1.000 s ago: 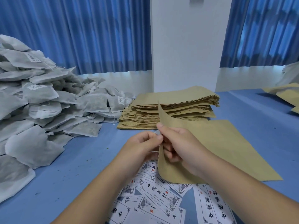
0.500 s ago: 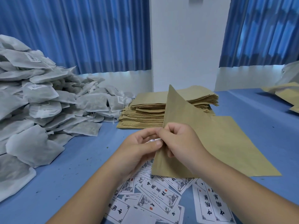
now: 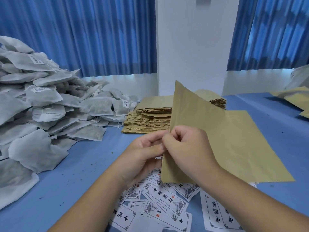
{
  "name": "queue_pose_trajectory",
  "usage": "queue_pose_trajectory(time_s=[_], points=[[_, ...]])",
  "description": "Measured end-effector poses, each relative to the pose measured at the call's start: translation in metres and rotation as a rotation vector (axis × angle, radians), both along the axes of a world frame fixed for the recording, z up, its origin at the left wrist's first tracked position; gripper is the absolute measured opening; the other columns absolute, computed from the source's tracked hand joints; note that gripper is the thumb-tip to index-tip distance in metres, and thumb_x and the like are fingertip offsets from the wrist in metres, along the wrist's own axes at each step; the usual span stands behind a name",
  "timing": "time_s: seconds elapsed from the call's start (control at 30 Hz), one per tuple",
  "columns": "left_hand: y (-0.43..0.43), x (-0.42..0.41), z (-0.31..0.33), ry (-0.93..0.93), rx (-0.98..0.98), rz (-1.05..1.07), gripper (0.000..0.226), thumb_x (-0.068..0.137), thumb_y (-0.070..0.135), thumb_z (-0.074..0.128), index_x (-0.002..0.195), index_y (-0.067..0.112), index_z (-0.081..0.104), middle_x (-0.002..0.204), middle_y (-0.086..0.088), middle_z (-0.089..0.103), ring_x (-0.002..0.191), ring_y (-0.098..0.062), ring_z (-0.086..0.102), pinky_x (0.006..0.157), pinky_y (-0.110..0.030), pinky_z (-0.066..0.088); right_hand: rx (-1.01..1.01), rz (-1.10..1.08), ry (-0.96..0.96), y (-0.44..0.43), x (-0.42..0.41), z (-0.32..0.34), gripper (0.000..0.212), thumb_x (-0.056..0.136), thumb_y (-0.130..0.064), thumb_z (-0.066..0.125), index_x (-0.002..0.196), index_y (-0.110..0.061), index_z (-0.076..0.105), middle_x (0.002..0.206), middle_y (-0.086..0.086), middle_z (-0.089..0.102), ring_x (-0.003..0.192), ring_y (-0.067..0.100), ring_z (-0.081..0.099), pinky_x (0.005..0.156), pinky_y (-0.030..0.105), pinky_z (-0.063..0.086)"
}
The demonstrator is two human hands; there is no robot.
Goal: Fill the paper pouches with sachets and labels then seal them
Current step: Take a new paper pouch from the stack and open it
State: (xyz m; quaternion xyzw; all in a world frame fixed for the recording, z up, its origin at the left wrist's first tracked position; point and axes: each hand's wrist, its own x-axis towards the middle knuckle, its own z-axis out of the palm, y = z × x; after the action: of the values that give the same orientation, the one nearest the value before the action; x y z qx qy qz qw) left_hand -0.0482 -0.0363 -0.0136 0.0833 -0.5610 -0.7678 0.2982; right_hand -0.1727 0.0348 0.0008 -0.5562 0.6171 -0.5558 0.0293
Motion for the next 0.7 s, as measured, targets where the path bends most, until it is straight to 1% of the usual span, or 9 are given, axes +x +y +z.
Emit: queue_pose_trajectory(time_s=[0.1, 0.17, 0.23, 0.37, 0.43, 0.5, 0.6, 0.67, 0.7], points=[[0.001, -0.003, 0.001, 0.061, 0.041, 0.015, 0.04, 0.077, -0.002, 0.057, 0.114, 0.01, 0.069, 0.105, -0.014, 0.069, 0.09, -0.017, 0.066, 0.079, -0.028, 0.056, -0.044, -0.029, 0.131, -0.002, 0.002, 0.008, 0.023, 0.07, -0.026, 0.054, 0.061, -0.01, 0.041, 0.05, -0.001, 0.04, 0.048, 0.01, 0.033, 0.047, 0.032, 0.032], [0.0, -0.004, 0.004, 0.137, 0.121, 0.027, 0.048, 0.076, -0.005, 0.056, 0.122, 0.005, 0.062, 0.109, -0.017, 0.066, 0.094, -0.02, 0.065, 0.083, -0.03, 0.054, -0.042, -0.026, 0.226, -0.006, 0.003, 0.018, 0.023, 0.068, -0.031, 0.05, 0.058, -0.013, 0.039, 0.051, -0.003, 0.042, 0.051, 0.014, 0.037, 0.048, 0.034, 0.034], [-0.001, -0.005, 0.008, 0.236, 0.188, 0.04, 0.054, 0.075, -0.01, 0.054, 0.128, 0.002, 0.054, 0.113, -0.019, 0.065, 0.099, -0.021, 0.066, 0.087, -0.032, 0.053, 0.001, 0.022, 0.35, -0.014, 0.002, 0.033, 0.026, 0.067, -0.032, 0.05, 0.053, -0.016, 0.035, 0.049, -0.003, 0.042, 0.054, 0.016, 0.038, 0.05, 0.034, 0.034], [-0.003, -0.008, 0.012, 0.396, 0.287, 0.111, 0.061, 0.072, -0.021, 0.046, 0.13, -0.003, 0.046, 0.112, -0.022, 0.064, 0.103, -0.024, 0.065, 0.089, -0.035, 0.054, 0.168, 0.167, 0.64, -0.041, -0.003, 0.061, 0.035, 0.073, -0.023, 0.058, 0.052, -0.017, 0.032, 0.05, 0.0, 0.04, 0.053, 0.014, 0.036, 0.051, 0.034, 0.031], [-0.005, -0.008, 0.012, 0.432, 0.351, 0.161, 0.059, 0.065, -0.019, 0.041, 0.121, -0.005, 0.05, 0.106, -0.02, 0.061, 0.105, -0.026, 0.06, 0.091, -0.036, 0.053, 0.175, 0.222, 0.741, -0.055, 0.001, 0.064, 0.039, 0.073, -0.023, 0.06, 0.049, -0.022, 0.03, 0.053, -0.004, 0.04, 0.054, 0.01, 0.037, 0.052, 0.031, 0.028], [-0.008, -0.004, 0.012, 0.479, 0.442, 0.209, 0.04, 0.066, -0.006, 0.038, 0.101, -0.003, 0.058, 0.097, -0.018, 0.063, 0.096, -0.026, 0.062, 0.09, -0.039, 0.054, 0.144, 0.29, 0.782, -0.067, 0.006, 0.062, 0.042, 0.073, -0.022, 0.061, 0.047, -0.027, 0.03, 0.067, -0.006, 0.044, 0.064, 0.012, 0.04, 0.056, 0.03, 0.03], [-0.015, 0.001, 0.012, 0.5, 0.517, 0.252, 0.016, 0.078, 0.009, 0.045, 0.083, 0.003, 0.059, 0.093, -0.016, 0.067, 0.087, -0.027, 0.068, 0.085, -0.038, 0.056, 0.138, 0.333, 0.806, -0.081, 0.007, 0.053, 0.026, 0.071, -0.015, 0.062, 0.055, -0.02, 0.043, 0.086, -0.003, 0.05, 0.073, 0.014, 0.044, 0.061, 0.031, 0.036], [-0.021, 0.0, 0.009, 0.412, 0.488, 0.308, 0.025, 0.091, 0.013, 0.046, 0.081, 0.002, 0.067, 0.093, -0.015, 0.07, 0.087, -0.024, 0.071, 0.079, -0.035, 0.058, 0.164, 0.344, 0.793, -0.087, 0.005, 0.044, 0.012, 0.072, -0.012, 0.061, 0.067, -0.014, 0.051, 0.087, -0.003, 0.052, 0.075, 0.016, 0.047, 0.065, 0.033, 0.04], [-0.024, -0.002, 0.006, 0.36, 0.483, 0.358, 0.029, 0.095, 0.013, 0.045, 0.085, 0.0, 0.068, 0.093, -0.016, 0.071, 0.086, -0.024, 0.071, 0.072, -0.035, 0.06, 0.168, 0.353, 0.758, -0.089, 0.004, 0.039, 0.01, 0.072, -0.011, 0.061, 0.07, -0.014, 0.052, 0.086, -0.002, 0.054, 0.076, 0.016, 0.048, 0.067, 0.034, 0.041]])
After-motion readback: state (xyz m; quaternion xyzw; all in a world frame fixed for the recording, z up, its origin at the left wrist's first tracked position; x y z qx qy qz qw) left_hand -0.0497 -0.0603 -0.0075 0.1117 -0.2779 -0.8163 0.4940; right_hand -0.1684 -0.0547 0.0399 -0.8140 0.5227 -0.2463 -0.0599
